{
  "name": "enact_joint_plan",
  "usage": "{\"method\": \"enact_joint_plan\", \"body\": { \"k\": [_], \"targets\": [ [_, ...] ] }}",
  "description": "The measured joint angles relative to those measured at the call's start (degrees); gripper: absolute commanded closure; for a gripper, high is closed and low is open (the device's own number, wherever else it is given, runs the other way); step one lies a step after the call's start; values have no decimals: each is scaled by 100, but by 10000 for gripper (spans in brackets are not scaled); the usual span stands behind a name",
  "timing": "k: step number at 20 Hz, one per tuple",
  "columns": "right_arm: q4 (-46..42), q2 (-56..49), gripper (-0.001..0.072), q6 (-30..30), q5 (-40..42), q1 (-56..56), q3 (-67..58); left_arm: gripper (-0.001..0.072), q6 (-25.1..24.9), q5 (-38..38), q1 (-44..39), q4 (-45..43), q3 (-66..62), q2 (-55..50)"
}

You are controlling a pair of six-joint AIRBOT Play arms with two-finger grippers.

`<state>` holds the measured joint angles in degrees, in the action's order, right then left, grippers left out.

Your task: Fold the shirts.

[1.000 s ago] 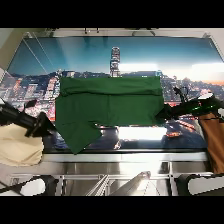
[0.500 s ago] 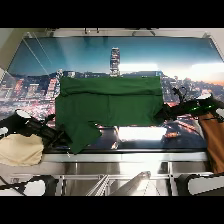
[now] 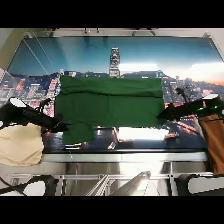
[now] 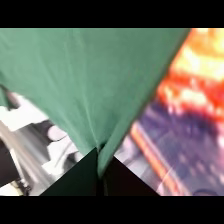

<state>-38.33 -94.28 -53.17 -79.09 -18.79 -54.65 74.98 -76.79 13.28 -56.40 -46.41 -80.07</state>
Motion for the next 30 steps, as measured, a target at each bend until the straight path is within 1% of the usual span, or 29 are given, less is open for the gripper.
{"method": "enact_joint_plan", "body": {
  "k": [3,6,8,9,12,14,17,23,26,27,28,29,30],
  "targets": [
    [-203,356,689,-107,-352,-448,0,681,-20,-575,13,17,-35,520],
    [-350,627,688,-190,-575,-807,0,680,4,-815,72,44,-48,949],
    [-345,708,688,-236,-643,-872,0,679,20,-848,170,133,-55,1139],
    [-256,730,688,-229,-636,-868,0,680,-55,-815,234,260,-63,1207],
    [282,763,688,-48,-385,-706,-57,679,-455,-522,407,879,-345,1154],
    [616,754,688,66,-15,-520,-186,680,-619,-400,428,1134,-761,861],
    [879,564,688,136,592,-271,-503,680,-761,-297,286,1377,-1729,42],
    [1038,-313,687,111,1469,-114,-1014,680,-813,-291,-162,1521,-4048,-2083],
    [1049,-599,677,164,1690,-116,-1095,676,-752,-428,-278,1554,-4940,-2986],
    [1034,-649,574,184,1709,-127,-1113,639,-699,-483,-297,1563,-5224,-3241],
    [1012,-684,410,208,1716,-149,-1128,401,-686,-531,-313,1628,-5501,-3471],
    [986,-713,405,225,1690,-179,-1150,165,-656,-560,-321,1690,-5751,-3648],
    [944,-728,405,227,1617,-214,-1178,-13,-645,-612,-328,1805,-6013,-3807]
  ]
}}
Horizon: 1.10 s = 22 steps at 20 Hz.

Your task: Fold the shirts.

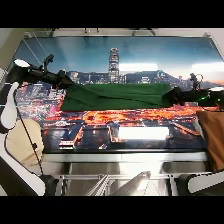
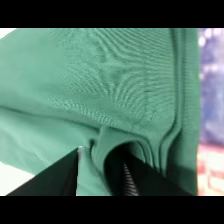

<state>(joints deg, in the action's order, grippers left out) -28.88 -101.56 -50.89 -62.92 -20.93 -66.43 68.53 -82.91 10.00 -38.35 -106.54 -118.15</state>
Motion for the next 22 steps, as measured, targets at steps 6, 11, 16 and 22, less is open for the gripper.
{"method": "enact_joint_plan", "body": {
  "k": [6,11,16,22],
  "targets": [
    [-658,90,50,-98,-717,-446,-503,9,42,-83,15,446,-1060,-280],
    [-1126,-66,56,-476,-577,-439,-778,199,46,-85,-31,527,-533,133],
    [-935,-553,637,-603,-518,122,-1003,707,61,-111,-470,546,-79,306],
    [-658,-667,689,-745,-857,380,-1421,705,42,529,-1659,352,166,177]
  ]
}}
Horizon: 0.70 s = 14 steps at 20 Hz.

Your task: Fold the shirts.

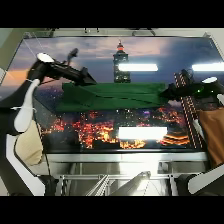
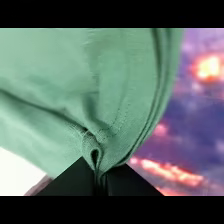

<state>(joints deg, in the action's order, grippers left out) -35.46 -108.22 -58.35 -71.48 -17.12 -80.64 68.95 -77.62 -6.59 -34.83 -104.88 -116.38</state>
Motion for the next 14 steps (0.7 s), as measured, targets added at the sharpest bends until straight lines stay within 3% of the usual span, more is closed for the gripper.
{"method": "enact_joint_plan", "body": {
  "k": [7,14],
  "targets": [
    [505,1176,688,-17,-957,-9,-179,706,688,520,-1156,-247,-1084,-1202],
    [1821,1895,688,205,-752,1113,-199,707,1012,461,-1399,105,-1241,-1622]
  ]
}}
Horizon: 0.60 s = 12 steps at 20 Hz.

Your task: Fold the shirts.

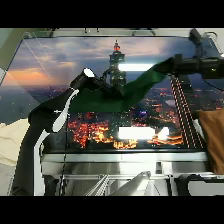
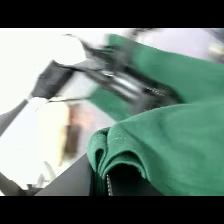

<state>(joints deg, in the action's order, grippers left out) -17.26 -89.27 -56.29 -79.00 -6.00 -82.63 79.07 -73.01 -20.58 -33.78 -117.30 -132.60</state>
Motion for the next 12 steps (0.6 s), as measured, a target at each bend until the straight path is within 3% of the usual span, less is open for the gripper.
{"method": "enact_joint_plan", "body": {
  "k": [4,8,11,12],
  "targets": [
    [192,-52,688,44,780,1237,0,707,-527,-828,551,2184,-232,341],
    [234,-439,688,245,2037,2570,-72,706,-883,-1644,1731,4487,-289,1185],
    [192,-1178,688,343,2968,3501,-664,706,-1086,-1954,2603,5169,92,1847],
    [146,-1537,644,326,3152,3766,-1016,706,-1176,-2065,2857,5337,306,2070]
  ]
}}
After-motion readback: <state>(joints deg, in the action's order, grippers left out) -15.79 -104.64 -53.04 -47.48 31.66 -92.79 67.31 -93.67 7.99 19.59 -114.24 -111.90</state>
